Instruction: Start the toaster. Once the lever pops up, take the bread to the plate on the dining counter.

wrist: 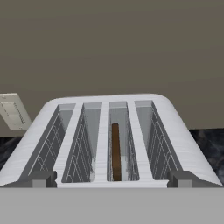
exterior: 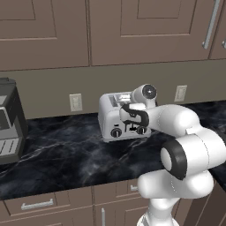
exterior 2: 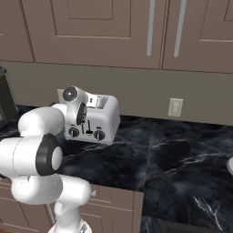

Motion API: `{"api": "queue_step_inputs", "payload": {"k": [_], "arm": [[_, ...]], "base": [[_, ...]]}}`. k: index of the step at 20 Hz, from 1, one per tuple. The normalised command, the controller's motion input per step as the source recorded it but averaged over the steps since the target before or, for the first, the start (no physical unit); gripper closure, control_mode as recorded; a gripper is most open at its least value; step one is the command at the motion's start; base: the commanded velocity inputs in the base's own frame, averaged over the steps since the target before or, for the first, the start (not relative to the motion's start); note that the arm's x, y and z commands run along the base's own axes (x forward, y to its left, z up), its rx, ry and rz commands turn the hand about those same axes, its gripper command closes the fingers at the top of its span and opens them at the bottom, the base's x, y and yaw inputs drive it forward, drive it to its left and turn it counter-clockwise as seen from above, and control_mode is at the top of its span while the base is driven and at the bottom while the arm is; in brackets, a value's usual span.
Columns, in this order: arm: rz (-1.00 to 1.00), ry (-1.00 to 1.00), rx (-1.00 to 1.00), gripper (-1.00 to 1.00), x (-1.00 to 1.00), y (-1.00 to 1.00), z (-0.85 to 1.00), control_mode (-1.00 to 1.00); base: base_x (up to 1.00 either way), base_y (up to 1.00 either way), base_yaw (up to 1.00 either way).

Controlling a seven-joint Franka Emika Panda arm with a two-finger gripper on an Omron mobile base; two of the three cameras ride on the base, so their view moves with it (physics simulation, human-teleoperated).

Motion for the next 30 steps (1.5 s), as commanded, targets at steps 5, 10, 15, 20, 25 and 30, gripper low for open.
{"api": "queue_step_inputs", "payload": {"k": [5,10,15,20,25,30], "arm": [[0.00,0.00,0.00,-1.00,0.00,0.00,0.00,-1.00],[0.00,0.00,0.00,-1.00,0.00,0.00,0.00,-1.00],[0.00,0.00,0.00,-1.00,0.00,0.00,0.00,-1.00],[0.00,0.00,0.00,-1.00,0.00,0.00,0.00,-1.00],[0.00,0.00,0.00,-1.00,0.00,0.00,0.00,-1.00],[0.00,0.00,0.00,-1.00,0.00,0.00,0.00,-1.00]], "base": [[0.00,0.00,0.00],[0.00,0.00,0.00],[0.00,0.00,0.00],[0.00,0.00,0.00],[0.00,0.00,0.00],[0.00,0.00,0.00]]}}
